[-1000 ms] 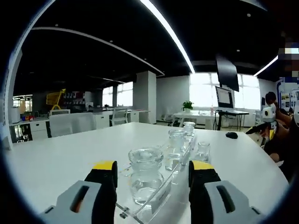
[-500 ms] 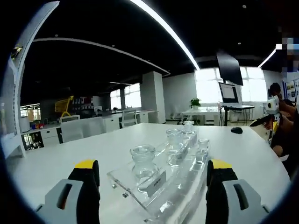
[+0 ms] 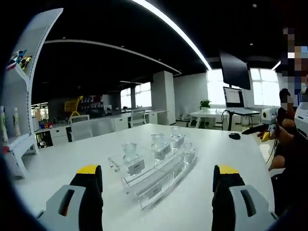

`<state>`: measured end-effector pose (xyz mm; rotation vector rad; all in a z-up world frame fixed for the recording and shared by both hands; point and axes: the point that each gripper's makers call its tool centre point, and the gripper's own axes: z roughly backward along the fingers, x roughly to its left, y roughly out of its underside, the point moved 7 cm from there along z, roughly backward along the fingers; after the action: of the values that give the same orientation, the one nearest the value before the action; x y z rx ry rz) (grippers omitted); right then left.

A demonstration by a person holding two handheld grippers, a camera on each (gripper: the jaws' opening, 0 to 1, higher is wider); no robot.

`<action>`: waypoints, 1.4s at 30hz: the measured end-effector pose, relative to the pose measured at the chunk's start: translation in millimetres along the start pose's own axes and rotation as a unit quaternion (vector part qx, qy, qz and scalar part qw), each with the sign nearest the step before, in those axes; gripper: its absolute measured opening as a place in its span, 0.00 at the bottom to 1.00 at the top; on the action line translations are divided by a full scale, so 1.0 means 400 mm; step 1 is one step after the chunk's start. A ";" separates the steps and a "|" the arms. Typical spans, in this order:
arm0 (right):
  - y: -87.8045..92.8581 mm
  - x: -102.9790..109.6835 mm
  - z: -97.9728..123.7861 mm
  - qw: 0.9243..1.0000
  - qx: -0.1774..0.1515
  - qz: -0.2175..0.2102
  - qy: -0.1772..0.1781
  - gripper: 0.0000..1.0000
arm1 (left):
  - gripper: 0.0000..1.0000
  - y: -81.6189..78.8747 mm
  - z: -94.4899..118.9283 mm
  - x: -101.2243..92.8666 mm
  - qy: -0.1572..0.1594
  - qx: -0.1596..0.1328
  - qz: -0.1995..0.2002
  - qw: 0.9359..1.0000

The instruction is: Identify the label on the chemical reagent bottle, grasp the chemical reagent bottle, and place it in the designated position on the reagent rack

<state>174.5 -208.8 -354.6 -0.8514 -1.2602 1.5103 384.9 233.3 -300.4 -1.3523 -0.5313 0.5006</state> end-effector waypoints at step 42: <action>-0.001 0.070 -0.078 0.998 -0.010 -0.008 -0.069 0.97 | 0.95 0.137 0.504 -0.322 -0.159 0.088 -0.020 0.983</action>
<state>195.1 -172.6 -359.5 -0.7590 -1.3803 1.5683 156.8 317.1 -336.0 -1.0966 -0.7564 0.7200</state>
